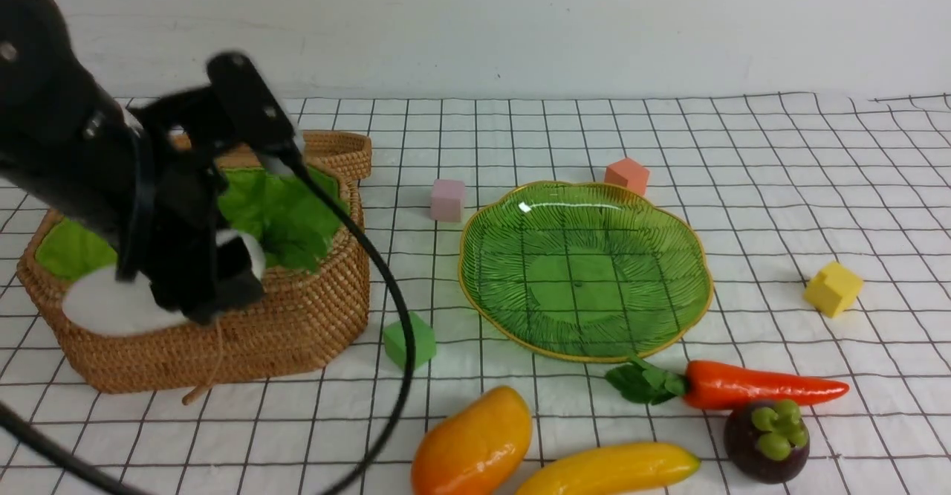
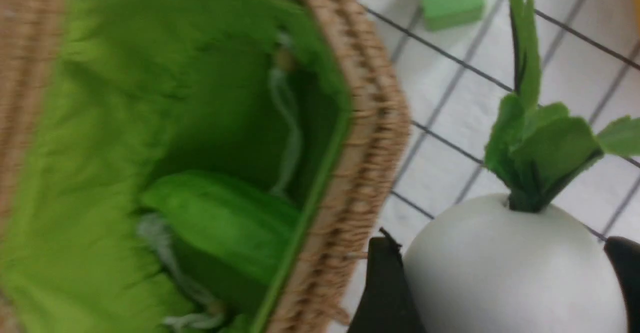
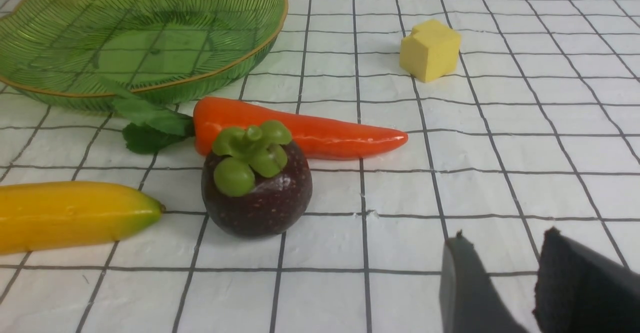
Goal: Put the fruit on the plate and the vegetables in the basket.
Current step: Take a daikon with your left arm and place it on the basket on the left.
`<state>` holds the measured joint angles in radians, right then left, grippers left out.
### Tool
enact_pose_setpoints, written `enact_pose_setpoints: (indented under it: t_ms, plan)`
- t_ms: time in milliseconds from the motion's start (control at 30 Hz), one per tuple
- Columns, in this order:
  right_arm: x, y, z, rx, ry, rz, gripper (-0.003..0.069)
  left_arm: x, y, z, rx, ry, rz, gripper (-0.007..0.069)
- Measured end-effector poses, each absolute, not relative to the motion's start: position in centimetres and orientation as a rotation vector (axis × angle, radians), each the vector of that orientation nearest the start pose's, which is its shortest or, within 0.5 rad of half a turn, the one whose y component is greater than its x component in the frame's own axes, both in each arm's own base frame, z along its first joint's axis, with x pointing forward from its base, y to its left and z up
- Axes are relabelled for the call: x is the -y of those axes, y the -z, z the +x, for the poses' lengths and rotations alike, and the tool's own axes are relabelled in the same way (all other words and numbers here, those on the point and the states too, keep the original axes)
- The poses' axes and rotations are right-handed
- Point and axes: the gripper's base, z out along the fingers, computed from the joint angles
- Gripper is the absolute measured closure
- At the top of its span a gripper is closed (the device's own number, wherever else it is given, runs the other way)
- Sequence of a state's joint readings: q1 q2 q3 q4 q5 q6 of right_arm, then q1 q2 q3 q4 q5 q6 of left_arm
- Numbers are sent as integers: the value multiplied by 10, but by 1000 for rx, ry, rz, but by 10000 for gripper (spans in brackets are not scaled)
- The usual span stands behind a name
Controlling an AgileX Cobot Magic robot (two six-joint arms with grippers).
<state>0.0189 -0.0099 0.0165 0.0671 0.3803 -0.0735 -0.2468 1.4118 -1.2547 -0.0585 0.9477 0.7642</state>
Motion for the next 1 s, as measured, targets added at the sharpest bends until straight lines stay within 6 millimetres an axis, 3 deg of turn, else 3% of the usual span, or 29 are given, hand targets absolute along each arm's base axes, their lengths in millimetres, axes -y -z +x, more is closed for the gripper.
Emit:
enact_pose_setpoints:
  t_ms: [67, 133, 267, 467, 700, 800, 867, 1000]
  plan:
    - [-3, -174, 52, -1869, -29, -45, 421, 58, -354, 299, -2256, -160, 1156, 137]
    - [-3, -174, 52, -1869, -29, -45, 421, 50, -355, 314, -2263, -185, 1125, 137]
    - [-3, -174, 52, -1869, -29, -45, 421, 47, -338, 344, -2246, -275, 1134, 137]
    - [-3, -174, 52, -1869, -29, -45, 421, 51, -303, 376, -2251, -265, 1087, 137]
    - [-3, -174, 52, -1869, -29, -45, 419, 52, -291, 383, -2305, -226, 999, 127]
    - [-3, -174, 52, -1869, -29, -45, 419, 53, -290, 382, -2328, -196, 956, 68]
    - [-3, -174, 52, -1869, -29, -45, 419, 53, -289, 380, -2369, -165, 924, -15]
    - [-3, -174, 52, -1869, -29, -45, 419, 53, -301, 369, -2383, -133, 895, -39]
